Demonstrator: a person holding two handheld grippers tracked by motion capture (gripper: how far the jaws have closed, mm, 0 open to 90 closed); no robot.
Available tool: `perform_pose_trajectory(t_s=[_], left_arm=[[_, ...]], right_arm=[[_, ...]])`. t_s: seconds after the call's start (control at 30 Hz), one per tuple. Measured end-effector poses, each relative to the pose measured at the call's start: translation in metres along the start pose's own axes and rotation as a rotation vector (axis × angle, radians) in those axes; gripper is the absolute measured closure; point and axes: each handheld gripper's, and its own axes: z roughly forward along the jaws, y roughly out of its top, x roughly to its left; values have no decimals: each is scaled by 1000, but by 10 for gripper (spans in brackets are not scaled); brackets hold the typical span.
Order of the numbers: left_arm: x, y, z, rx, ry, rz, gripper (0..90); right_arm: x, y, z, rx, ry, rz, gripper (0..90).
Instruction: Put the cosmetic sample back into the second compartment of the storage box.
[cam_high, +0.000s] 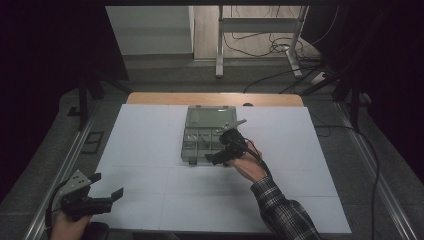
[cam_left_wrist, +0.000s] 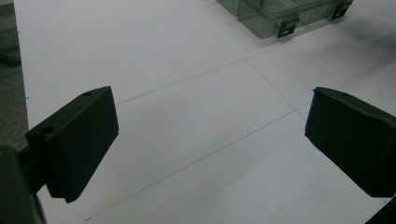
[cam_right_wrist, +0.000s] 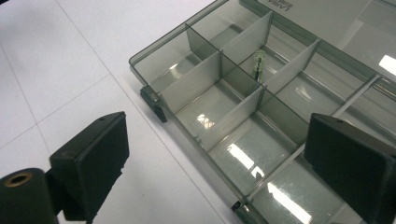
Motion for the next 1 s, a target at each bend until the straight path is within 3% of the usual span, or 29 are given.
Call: perform_pose_trajectory(t_s=[0.6, 1.0], left_arm=[[0, 0, 0, 0, -1, 0, 32], [0, 0, 0, 1, -1, 0, 33]], right_arm=[[8, -13, -19, -9, 6, -11, 21], [16, -20, -33, -32, 4, -58, 35]])
